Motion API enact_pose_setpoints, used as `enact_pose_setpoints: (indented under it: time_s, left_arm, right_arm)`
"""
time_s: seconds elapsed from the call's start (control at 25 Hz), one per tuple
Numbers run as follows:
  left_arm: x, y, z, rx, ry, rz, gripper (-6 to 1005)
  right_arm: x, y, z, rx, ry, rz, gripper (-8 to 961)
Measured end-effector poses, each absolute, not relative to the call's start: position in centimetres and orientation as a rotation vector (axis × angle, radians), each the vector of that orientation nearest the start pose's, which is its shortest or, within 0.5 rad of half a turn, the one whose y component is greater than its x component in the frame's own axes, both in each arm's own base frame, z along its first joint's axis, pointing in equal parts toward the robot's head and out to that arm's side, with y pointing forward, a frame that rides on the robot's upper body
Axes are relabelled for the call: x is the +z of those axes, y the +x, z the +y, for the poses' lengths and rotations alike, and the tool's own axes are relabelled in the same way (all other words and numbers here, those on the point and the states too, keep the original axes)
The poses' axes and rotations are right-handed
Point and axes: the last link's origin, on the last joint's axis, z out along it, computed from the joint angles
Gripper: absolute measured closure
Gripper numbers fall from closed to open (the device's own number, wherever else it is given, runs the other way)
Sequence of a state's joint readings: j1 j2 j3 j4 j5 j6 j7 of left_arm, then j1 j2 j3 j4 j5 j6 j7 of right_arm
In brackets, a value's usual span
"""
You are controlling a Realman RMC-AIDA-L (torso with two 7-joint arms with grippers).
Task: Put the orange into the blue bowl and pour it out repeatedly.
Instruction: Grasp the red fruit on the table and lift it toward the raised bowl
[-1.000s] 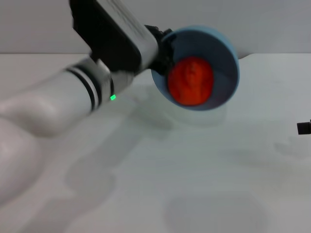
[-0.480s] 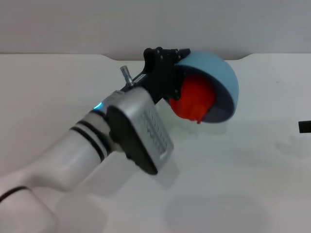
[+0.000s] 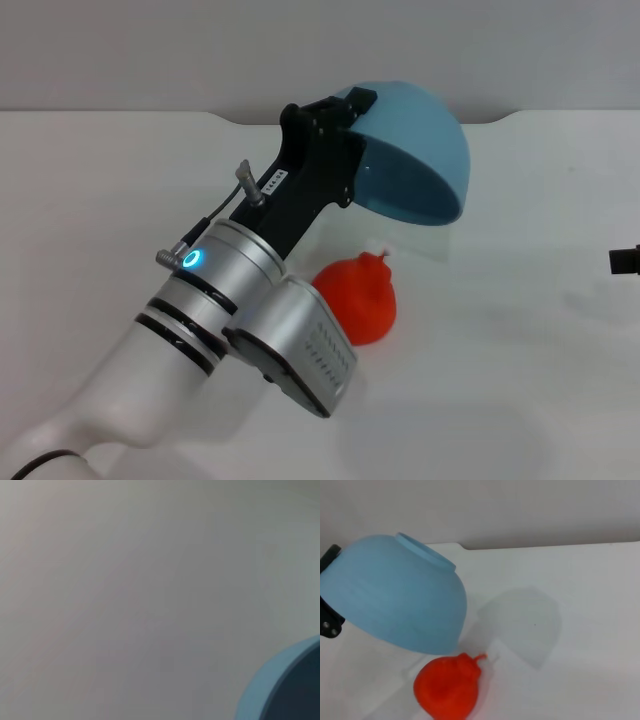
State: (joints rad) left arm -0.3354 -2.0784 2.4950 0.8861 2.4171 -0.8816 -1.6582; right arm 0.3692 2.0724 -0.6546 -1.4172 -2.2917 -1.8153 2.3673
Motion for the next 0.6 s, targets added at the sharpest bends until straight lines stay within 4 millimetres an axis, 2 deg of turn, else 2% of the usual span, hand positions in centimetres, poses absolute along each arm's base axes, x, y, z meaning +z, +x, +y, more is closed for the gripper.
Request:
enact_pose_setpoints:
  time_s: [0.08, 0.32, 0.48, 0.52, 0.6]
  left_arm:
    - [-10.2, -15.4, 30.2, -0.148, -1.672, 0.799, 1000]
    - [-7.4, -14.2, 32.7, -0.246, -1.720, 0.352, 1000]
    - [-6.0, -14.2, 34.7, -0.274, -1.905, 0.100, 1001]
    - [-4.9, -14.2, 35.5, -0.324, -2.003, -0.026, 1001]
    - [-3.7, -14.4, 36.1, -0.396, -2.091, -0.161, 1001]
  right_arm:
    - [11.4, 26.8, 29.8, 0.261, -2.359, 1.414, 412]
    - [10.9, 26.2, 30.2, 0.252, -2.400, 1.401, 412]
    - [10.4, 25.7, 30.6, 0.238, -2.435, 1.387, 412]
    - [10.1, 25.4, 30.8, 0.232, -2.453, 1.378, 412]
    - [9.9, 25.1, 31.0, 0.227, -2.467, 1.369, 412]
